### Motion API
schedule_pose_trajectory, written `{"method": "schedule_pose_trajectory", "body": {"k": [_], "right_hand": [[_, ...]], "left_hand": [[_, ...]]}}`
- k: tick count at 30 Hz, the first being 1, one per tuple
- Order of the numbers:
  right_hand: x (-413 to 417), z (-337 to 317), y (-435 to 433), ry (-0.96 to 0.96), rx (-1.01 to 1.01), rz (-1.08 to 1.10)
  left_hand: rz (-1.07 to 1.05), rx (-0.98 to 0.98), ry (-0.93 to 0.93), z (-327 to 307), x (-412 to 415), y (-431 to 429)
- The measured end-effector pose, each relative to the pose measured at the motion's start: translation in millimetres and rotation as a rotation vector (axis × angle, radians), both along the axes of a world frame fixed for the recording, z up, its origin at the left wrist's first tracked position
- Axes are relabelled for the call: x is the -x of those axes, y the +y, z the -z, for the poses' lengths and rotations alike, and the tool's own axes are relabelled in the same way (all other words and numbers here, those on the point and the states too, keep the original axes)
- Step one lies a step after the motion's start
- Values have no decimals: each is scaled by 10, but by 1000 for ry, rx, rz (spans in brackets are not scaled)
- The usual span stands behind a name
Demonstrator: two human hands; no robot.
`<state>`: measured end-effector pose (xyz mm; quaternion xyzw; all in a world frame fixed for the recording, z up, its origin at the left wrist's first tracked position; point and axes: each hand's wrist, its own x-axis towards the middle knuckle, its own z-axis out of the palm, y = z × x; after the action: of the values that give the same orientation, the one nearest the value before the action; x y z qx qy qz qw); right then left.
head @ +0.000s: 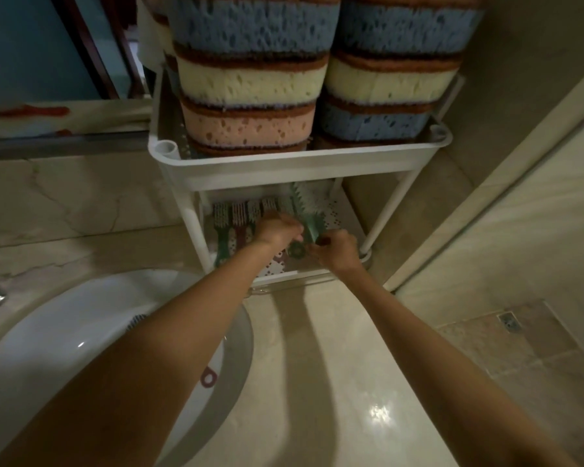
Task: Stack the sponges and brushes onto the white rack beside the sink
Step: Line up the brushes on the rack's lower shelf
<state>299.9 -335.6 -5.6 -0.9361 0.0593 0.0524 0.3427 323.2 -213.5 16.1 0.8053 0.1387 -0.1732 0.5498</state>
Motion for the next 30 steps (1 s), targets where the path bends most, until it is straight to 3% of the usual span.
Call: {"method": "schedule_pose_trajectory", "body": {"k": [3, 10, 21, 30], "right_hand": [[-87, 15, -96, 108, 103, 92], [-160, -42, -113, 253, 288, 73], [-311, 66, -75, 307, 470, 52], [-238, 176, -23, 213, 443, 93]], "left_hand": [[78, -142, -50, 98, 56, 87], [271, -566, -145, 327, 285, 231], [411, -600, -225, 492, 314, 352], [409, -600, -248, 481, 312, 368]]}}
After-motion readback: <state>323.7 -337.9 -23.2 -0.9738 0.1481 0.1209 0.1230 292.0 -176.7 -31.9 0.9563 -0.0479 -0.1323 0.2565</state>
